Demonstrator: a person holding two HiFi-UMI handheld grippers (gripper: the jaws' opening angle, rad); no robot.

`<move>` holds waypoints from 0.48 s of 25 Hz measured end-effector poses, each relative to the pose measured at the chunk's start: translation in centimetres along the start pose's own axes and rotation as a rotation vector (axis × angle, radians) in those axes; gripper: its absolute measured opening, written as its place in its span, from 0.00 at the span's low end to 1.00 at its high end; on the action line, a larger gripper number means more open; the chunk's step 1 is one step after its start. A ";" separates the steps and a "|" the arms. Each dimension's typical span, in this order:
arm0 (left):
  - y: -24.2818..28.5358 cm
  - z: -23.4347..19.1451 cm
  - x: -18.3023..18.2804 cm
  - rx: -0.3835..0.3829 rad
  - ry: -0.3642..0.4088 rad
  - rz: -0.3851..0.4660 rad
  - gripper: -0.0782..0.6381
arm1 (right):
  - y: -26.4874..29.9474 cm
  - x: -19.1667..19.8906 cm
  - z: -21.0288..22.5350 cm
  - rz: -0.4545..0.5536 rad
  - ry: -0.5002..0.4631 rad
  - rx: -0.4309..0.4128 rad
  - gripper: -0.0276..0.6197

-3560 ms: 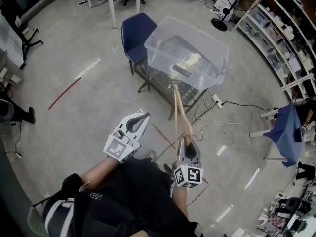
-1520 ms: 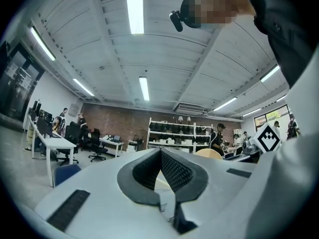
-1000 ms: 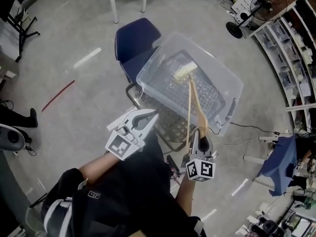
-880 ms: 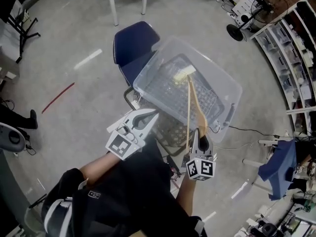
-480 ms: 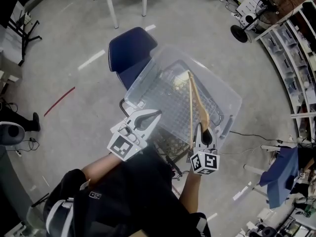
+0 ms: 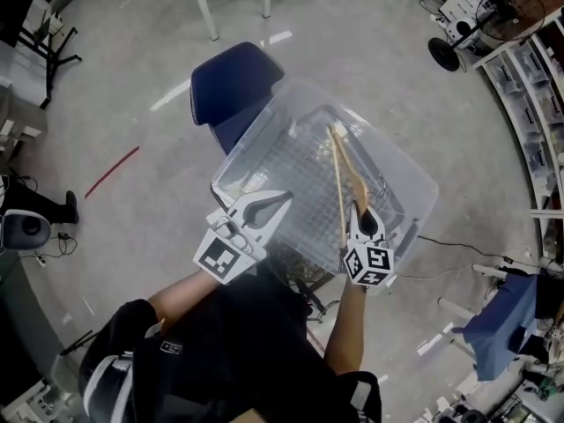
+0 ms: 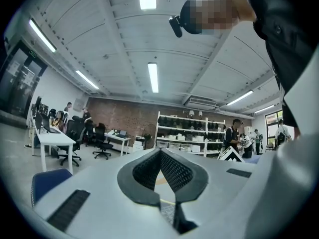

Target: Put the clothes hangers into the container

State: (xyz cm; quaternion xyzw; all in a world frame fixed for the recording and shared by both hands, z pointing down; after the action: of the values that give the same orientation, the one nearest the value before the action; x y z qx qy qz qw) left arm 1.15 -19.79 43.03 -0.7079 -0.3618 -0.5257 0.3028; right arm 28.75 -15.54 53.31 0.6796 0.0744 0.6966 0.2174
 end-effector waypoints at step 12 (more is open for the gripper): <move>4.3 -1.0 2.1 -0.003 -0.027 -0.044 0.13 | 8.8 7.4 4.5 -0.196 0.068 -0.100 0.15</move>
State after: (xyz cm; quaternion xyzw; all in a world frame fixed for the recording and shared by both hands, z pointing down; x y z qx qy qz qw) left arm 4.58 -22.61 45.15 -0.7073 -0.3805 -0.5232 0.2849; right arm 31.49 -21.28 63.93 0.6334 0.1132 0.6975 0.3154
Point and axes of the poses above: the fingertips, and each gripper's own axes: y forward along the fingers, z to its right, x out of its underside, the point moved 10 cm from there along -y, backward along the fingers, and after that the axes turned 6 degrees about -y, right-handed, at the moved point
